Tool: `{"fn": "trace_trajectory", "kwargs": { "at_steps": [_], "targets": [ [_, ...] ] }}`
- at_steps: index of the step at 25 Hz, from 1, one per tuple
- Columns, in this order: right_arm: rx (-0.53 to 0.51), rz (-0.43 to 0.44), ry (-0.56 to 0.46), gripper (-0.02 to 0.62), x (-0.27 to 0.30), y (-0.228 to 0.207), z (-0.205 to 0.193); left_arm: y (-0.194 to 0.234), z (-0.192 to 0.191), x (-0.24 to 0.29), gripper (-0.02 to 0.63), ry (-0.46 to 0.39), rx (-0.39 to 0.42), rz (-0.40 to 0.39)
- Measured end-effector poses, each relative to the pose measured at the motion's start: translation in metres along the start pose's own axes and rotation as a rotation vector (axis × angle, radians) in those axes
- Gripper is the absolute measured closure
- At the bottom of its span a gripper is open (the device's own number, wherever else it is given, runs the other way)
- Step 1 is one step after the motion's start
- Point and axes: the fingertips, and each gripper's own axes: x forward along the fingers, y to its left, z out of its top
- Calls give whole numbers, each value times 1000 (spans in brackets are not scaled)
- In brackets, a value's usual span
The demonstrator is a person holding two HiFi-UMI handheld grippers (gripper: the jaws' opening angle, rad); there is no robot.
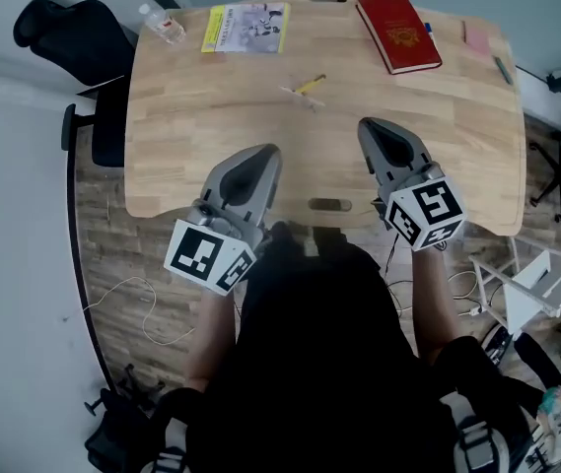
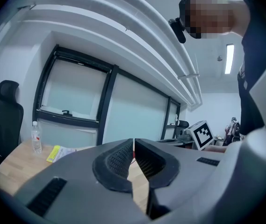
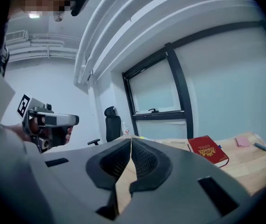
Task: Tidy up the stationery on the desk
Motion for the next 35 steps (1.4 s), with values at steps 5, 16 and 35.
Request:
{"fn": "trace_trajectory", "kwargs": {
  "at_steps": [5, 16, 35],
  "targets": [
    [-13, 24, 67, 574, 26, -10, -24, 2, -12, 4, 566, 22, -14, 34],
    [-45, 30, 252, 574, 89, -11, -101, 19, -32, 11, 566, 44, -45, 10],
    [-98, -183, 558, 480, 204, -50, -239, 88, -47, 35, 566, 136, -77, -136]
  ]
}}
